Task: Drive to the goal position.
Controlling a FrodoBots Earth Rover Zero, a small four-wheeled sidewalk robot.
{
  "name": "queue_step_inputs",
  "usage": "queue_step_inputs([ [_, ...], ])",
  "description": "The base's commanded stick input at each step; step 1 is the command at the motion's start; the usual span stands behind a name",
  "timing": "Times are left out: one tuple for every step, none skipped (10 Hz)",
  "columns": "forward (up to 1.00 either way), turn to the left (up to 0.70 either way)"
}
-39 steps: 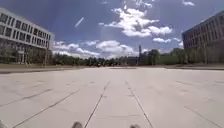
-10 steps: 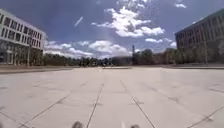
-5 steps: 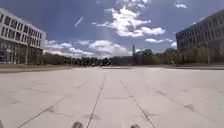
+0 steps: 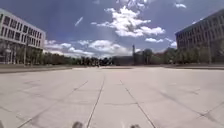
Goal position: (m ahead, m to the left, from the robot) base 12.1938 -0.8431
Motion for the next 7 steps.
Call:
queue_step_inputs([
  [0.70,0.00],
  [0.70,0.00],
  [0.70,0.00],
  [0.70,0.00],
  [0.70,0.00],
  [0.70,-0.19],
  [0.70,-0.17],
])
